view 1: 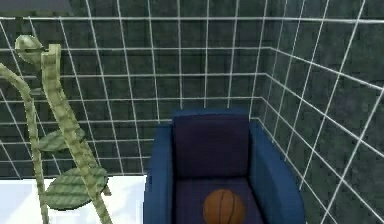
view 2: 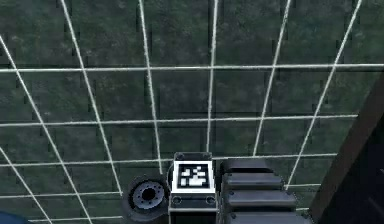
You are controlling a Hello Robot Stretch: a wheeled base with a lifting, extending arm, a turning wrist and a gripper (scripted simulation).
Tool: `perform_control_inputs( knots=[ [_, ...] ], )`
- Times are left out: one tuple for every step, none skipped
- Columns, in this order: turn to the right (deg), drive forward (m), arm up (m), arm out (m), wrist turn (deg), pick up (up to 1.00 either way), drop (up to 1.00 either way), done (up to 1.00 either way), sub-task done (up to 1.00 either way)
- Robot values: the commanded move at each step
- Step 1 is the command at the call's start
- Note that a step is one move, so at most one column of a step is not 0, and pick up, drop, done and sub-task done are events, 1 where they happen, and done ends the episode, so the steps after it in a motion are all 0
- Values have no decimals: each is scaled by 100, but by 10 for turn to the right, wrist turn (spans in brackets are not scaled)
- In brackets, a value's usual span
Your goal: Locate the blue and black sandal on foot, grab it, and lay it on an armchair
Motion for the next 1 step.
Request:
perform_control_inputs(
  knots=[
    [-300, 0, 0, 0, 0, 0, 0, 0, 0]
  ],
)
